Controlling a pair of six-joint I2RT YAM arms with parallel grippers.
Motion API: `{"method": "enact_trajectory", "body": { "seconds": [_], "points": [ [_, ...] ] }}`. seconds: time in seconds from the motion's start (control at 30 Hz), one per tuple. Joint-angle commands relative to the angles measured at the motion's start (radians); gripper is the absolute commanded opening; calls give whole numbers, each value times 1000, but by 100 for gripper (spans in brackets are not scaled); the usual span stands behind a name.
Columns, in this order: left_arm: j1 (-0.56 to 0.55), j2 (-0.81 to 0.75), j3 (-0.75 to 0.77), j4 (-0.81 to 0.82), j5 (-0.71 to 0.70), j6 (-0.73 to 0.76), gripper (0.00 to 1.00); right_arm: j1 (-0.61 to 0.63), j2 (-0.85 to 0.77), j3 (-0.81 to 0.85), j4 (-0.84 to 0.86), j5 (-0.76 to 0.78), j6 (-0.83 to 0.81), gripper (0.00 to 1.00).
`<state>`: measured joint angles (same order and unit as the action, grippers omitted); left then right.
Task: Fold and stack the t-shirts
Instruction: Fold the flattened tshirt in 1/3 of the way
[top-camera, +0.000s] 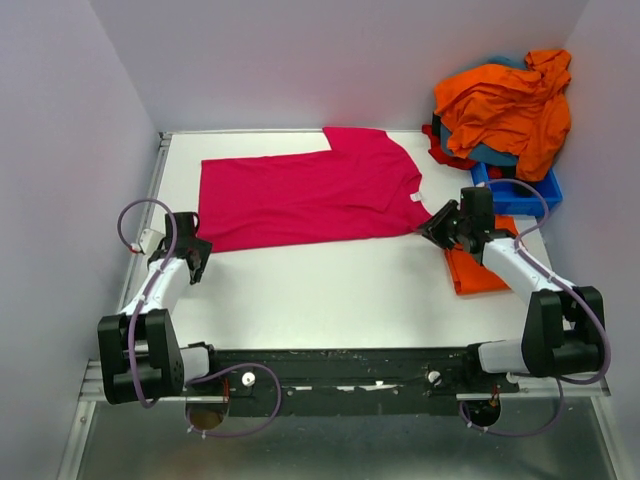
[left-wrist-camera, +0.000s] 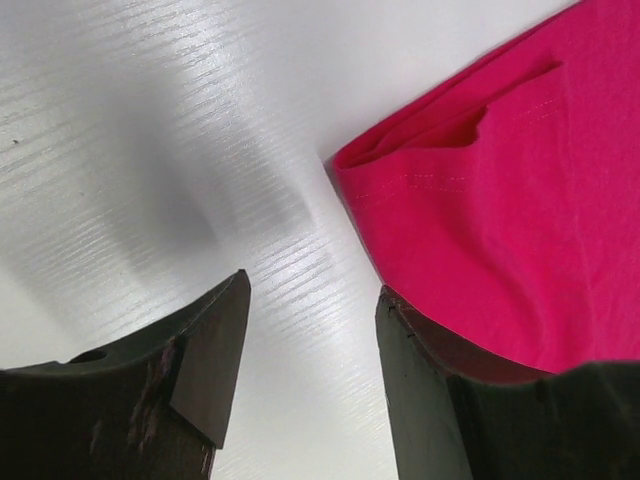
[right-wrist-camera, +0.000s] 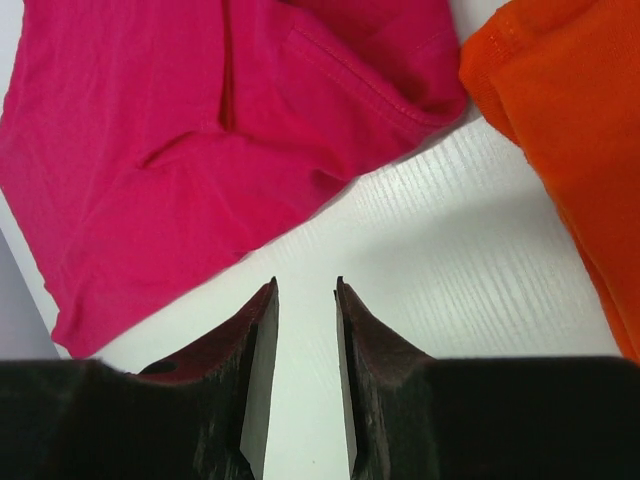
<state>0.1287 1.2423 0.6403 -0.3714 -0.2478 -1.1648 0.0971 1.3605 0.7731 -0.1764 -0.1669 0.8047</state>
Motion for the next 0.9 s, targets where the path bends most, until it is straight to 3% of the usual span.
{"method": "enact_trajectory", "body": {
  "seconds": [0.0, 0.27, 0.53, 0.77, 0.87],
  "points": [
    [-3, 34, -7, 74, -14, -25, 64, -2, -3, -43, 95, 63, 36, 36],
    [-3, 167, 35, 114, -28, -59, 62, -2, -49, -112, 195, 49, 62, 35],
    [0, 289, 97, 108, -53, -101, 50, -2, -32, -126, 215, 30, 62, 35],
    [5, 287, 53, 164, -74, -151, 3, -2, 32, -104, 180, 90, 62, 32],
    [6, 232, 13, 230, -102, -139, 0, -2, 66, -83, 137, 116, 71, 33]
  ]
}}
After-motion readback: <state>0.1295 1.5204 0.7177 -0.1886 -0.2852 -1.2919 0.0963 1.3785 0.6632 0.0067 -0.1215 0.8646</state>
